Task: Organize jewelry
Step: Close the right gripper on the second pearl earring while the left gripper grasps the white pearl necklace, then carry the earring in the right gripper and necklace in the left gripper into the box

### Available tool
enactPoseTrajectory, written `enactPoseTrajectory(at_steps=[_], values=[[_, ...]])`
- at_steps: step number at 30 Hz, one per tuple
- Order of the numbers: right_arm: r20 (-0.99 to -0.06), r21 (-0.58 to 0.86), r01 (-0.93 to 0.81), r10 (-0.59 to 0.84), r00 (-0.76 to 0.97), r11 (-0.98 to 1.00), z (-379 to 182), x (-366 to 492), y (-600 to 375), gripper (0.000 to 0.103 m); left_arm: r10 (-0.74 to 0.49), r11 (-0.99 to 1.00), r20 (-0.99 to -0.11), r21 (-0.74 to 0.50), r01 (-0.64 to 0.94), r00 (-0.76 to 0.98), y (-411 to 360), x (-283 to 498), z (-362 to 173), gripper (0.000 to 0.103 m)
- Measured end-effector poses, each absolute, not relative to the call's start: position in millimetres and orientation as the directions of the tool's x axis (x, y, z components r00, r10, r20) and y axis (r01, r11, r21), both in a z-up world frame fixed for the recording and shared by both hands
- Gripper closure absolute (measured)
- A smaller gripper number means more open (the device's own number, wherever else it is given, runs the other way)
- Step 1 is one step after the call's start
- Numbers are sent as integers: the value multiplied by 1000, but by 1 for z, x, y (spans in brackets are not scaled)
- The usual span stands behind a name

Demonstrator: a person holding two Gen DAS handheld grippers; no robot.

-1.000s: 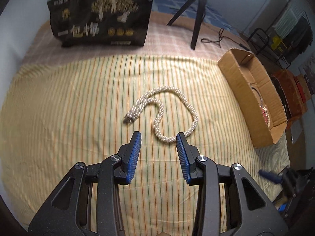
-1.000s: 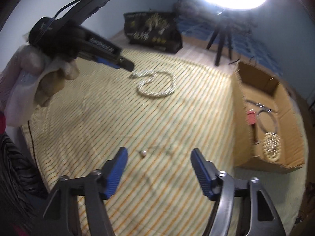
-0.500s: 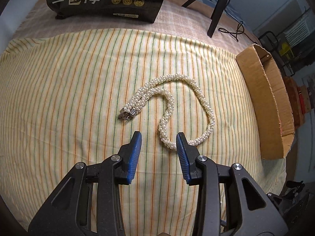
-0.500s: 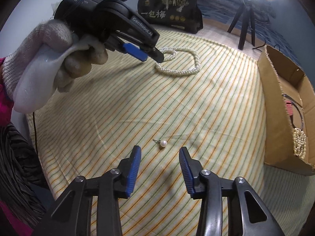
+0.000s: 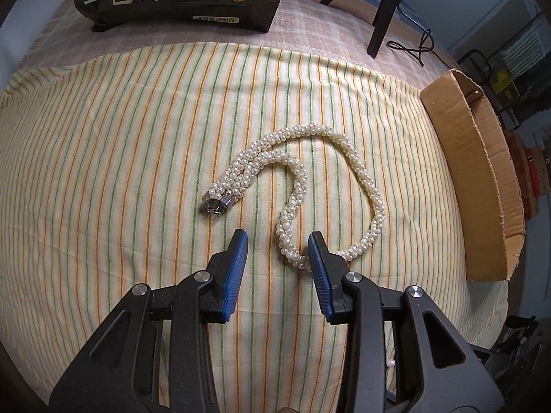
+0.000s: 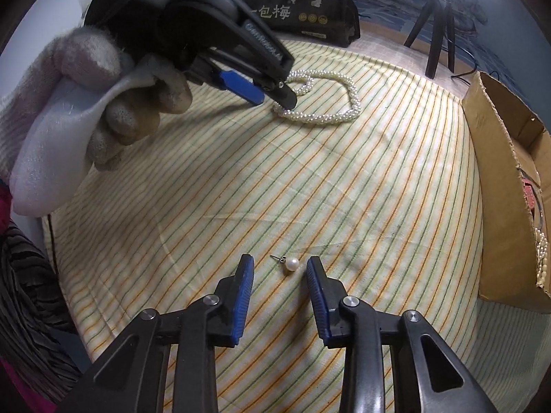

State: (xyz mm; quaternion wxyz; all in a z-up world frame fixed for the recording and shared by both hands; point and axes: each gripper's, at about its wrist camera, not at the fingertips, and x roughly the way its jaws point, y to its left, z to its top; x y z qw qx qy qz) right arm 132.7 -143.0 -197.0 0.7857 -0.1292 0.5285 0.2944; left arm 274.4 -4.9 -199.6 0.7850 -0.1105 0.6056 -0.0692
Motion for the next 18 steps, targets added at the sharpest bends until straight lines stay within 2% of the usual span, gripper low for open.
enactPoseTrajectory(at_steps=[8, 12, 13, 15, 18], values=[[-909, 81, -579, 299, 291, 811, -201, 136, -138, 74, -233, 967, -936, -251, -37, 264, -8, 278, -202, 66], [-909, 64, -580, 287, 301, 812, -201, 138, -136, 85, -221, 970, -936, -239, -34, 273, -10, 277, -202, 68], [-909, 65, -578, 287, 302, 813, -201, 138, -137, 87, -209, 973, -937, -227, -34, 278, -11, 278, -202, 72], [-909, 79, -573, 295, 296, 816, -201, 141, -139, 87, -173, 981, -941, -190, -32, 292, -13, 279, -202, 89], [-908, 89, -569, 301, 291, 818, -201, 142, -141, 87, -187, 977, -937, -208, -43, 294, -9, 281, -202, 95]])
